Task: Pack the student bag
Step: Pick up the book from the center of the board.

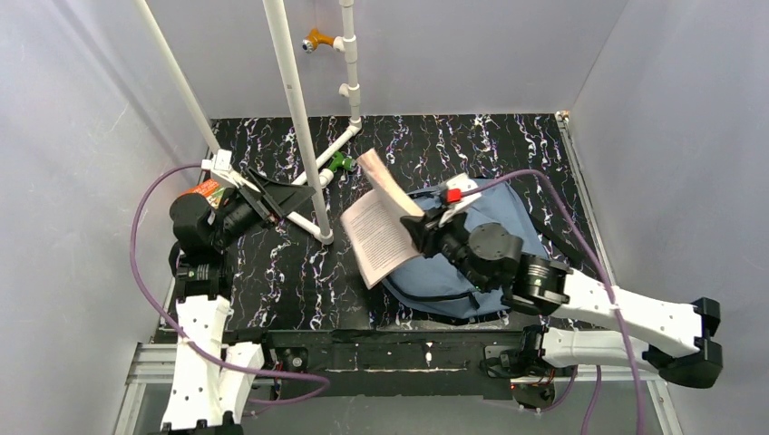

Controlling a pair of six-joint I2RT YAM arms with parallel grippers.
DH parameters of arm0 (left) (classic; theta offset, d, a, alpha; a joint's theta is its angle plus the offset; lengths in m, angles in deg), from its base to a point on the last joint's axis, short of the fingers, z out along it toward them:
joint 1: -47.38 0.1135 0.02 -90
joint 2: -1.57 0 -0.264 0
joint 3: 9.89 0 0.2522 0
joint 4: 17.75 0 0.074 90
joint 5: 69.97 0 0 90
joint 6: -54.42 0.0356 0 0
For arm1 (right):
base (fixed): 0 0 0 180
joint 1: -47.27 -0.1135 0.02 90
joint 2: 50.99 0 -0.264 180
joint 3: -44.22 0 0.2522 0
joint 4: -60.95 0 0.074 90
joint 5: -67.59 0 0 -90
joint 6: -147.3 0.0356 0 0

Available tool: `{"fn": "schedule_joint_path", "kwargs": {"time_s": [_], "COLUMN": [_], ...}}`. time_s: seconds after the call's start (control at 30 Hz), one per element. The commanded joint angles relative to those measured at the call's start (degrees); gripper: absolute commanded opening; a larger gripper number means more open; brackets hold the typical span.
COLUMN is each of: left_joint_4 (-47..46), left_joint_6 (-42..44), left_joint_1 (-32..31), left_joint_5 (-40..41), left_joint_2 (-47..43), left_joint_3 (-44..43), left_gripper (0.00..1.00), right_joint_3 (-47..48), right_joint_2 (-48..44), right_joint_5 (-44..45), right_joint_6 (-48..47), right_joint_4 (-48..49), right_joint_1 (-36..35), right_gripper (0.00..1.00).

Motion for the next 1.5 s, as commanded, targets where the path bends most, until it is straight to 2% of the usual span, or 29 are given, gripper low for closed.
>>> {"fn": "schedule_joint_path", "kwargs": {"time_s": [0.0, 0.13, 0.27, 0.47, 0.67, 0.8, 0.87, 0.93, 1.0, 1.17, 1.33, 1.47], "left_joint_4": [-2.9, -2.8, -2.6, -2.5, -4.7, -5.4, -6.9, -25.1, -27.0, -37.0, -38.0, -38.0], "left_joint_6": [-0.1, -3.2, -2.2, -0.1, -1.5, -8.2, -15.1, -16.0, -15.9, -20.5, -20.0, -21.1], "left_joint_1": [-3.9, -11.4, -23.1, -39.3, -54.4, -55.8, -55.8, -55.8, -55.9, -56.2, -56.2, -56.3], "left_joint_5": [-2.7, 3.2, 12.5, 23.2, 48.0, 53.4, 56.1, 52.4, 49.4, 49.3, 49.8, 49.9], "left_joint_2": [-2.9, -3.5, -2.7, 6.7, 6.6, 8.3, 9.9, 14.1, 17.0, 18.8, 14.7, 14.4], "left_joint_3": [1.4, 5.3, 7.2, 6.3, 10.0, 11.1, 12.9, 15.6, 13.2, 15.0, 16.4, 17.4], "left_gripper": [0.98, 0.98, 0.97, 0.98, 0.98, 0.98, 0.98, 0.98, 0.98, 0.98, 0.78, 0.64], "right_joint_3": [7.3, 8.1, 6.4, 6.6, 5.9, 4.5, 4.4, 4.7, 4.8, 4.4, 2.7, 1.5], "right_joint_2": [-5.5, -8.6, -10.5, -7.7, -9.5, -10.9, -11.5, -12.4, -13.1, -14.1, -14.9, -15.0], "right_joint_5": [7.2, 13.1, 21.0, 24.4, 24.4, 23.3, 22.0, 20.3, 20.0, 19.7, 19.8, 16.7], "right_joint_6": [1.5, 2.7, 6.1, 7.7, 12.2, 13.9, 14.6, 16.8, 18.1, 20.1, 19.9, 17.6], "right_joint_4": [-2.2, -4.3, -5.3, -9.6, -10.7, -8.9, -8.1, -7.9, -7.7, -6.7, -8.4, -6.7], "right_joint_1": [0.0, 0.0, 0.0, 0.0, 0.0, 0.0, 0.0, 0.0, 0.0, 0.0, 0.0, 0.0], "right_gripper": [0.01, 0.01, 0.01, 0.01, 0.01, 0.01, 0.01, 0.01, 0.01, 0.01, 0.01, 0.01]}}
